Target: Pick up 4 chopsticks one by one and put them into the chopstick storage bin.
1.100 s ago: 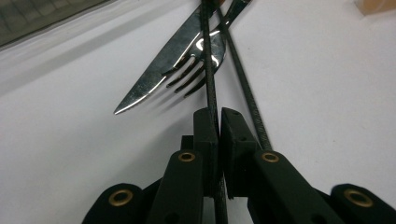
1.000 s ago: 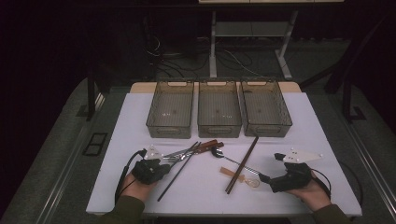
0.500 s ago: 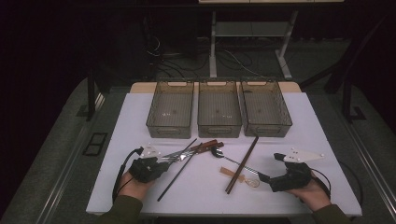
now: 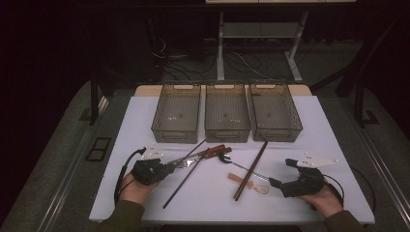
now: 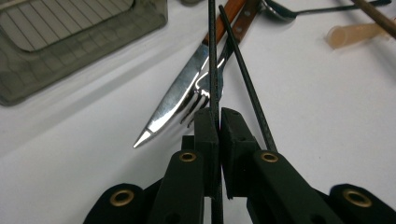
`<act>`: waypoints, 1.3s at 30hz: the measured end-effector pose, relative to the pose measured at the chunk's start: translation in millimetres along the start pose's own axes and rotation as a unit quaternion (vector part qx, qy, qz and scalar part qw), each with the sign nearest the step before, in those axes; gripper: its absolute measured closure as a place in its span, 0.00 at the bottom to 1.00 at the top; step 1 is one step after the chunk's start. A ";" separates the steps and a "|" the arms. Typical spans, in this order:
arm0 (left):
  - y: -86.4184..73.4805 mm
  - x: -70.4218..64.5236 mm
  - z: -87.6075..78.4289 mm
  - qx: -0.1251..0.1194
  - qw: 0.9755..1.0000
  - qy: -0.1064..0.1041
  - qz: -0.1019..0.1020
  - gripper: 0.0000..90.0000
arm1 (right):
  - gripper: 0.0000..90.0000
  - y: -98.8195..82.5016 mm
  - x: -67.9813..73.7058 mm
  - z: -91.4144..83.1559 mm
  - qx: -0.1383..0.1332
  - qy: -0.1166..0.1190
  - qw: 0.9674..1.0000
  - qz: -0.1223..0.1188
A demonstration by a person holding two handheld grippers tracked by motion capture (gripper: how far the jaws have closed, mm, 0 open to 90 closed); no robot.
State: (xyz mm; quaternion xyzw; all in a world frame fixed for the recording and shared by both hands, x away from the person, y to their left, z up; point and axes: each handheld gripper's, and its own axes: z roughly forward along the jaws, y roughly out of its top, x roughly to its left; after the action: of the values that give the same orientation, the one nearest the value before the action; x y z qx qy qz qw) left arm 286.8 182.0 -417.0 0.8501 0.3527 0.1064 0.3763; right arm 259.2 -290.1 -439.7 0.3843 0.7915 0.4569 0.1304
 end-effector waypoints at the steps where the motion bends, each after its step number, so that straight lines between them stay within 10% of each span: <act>1: 0.5 0.6 -0.5 -0.002 1.000 -0.002 -0.002 0.95 | 0.01 0.2 0.3 0.3 0.000 0.001 1.000 0.000; 39: 39.4 9.5 2.7 -0.073 0.997 -0.032 0.002 0.95 | 0.01 2.4 2.1 2.2 -0.001 -0.003 1.000 -0.010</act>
State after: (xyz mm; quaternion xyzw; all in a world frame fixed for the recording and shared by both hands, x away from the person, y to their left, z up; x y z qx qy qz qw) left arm 315.4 168.5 -391.5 0.8240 0.3297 0.1054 0.4486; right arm 260.2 -286.6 -438.6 0.3779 0.7945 0.4551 0.1373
